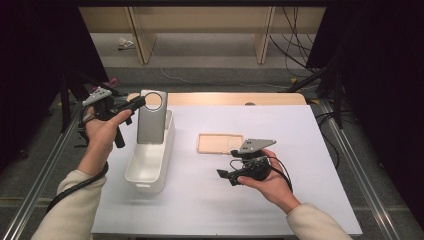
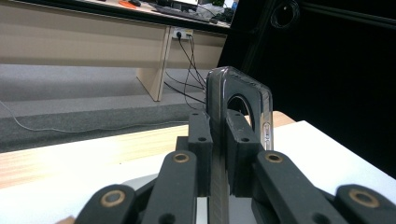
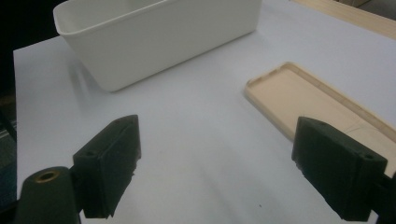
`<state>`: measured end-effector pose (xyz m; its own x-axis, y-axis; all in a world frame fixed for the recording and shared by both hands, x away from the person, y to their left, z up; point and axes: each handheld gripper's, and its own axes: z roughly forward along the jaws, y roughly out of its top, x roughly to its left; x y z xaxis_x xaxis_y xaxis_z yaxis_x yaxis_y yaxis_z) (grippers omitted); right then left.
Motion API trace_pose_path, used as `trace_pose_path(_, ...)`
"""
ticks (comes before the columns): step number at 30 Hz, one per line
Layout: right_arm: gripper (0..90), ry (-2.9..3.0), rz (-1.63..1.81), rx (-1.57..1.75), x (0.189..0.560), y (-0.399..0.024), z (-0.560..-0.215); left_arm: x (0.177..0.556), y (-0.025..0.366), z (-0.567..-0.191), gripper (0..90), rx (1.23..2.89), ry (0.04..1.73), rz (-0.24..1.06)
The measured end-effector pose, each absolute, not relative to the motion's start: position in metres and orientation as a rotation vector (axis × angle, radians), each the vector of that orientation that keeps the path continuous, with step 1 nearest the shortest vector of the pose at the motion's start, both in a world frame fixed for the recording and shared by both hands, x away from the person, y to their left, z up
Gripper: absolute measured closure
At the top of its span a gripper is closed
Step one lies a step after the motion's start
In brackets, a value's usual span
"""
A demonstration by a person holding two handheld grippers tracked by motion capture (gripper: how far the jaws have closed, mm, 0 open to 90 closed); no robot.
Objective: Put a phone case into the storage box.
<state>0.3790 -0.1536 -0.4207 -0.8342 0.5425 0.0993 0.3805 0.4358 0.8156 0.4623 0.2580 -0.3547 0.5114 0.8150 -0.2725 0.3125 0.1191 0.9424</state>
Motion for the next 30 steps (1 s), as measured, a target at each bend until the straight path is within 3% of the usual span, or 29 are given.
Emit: trace_pose_path(30,16.3,2.513,1.355,0.811,0.379,-0.154,-0.421,0.486,0.265,-0.367,81.7,1.477,1.080,0.500)
